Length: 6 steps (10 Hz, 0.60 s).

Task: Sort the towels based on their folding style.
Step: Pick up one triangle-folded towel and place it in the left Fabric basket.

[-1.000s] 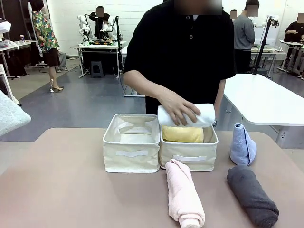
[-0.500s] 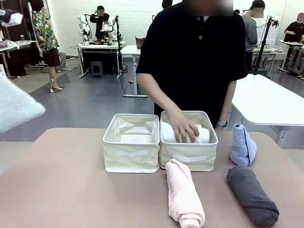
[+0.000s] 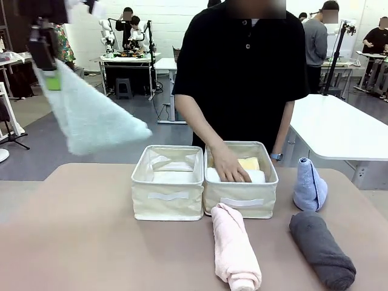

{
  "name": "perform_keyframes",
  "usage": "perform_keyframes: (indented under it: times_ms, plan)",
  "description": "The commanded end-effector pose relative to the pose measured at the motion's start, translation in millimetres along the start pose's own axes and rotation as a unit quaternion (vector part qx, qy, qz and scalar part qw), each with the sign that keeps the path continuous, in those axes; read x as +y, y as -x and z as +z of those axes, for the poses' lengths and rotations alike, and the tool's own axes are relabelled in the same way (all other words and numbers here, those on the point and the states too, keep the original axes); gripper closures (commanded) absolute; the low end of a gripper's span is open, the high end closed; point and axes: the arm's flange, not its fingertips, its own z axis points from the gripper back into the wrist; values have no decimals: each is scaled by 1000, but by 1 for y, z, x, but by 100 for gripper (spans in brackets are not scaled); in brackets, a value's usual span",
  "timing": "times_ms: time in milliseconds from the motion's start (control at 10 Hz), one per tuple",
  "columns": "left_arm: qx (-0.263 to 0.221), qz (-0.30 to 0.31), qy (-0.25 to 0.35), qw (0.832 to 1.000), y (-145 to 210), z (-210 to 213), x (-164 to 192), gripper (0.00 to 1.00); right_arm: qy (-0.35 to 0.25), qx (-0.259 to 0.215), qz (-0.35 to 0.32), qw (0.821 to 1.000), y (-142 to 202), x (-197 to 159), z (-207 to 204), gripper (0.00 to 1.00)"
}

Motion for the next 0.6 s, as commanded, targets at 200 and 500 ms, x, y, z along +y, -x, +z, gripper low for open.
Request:
perform_keyframes:
  times_ms: [200, 500]
  plan:
    - [-7, -85, -12, 996, -19, -2, 2, 85, -6, -18, 8, 1000, -1, -1, -1, 0]
    - [-7, -85, -12, 996, -19, -2, 2, 85, -6, -18, 8, 1000, -1, -1, -1, 0]
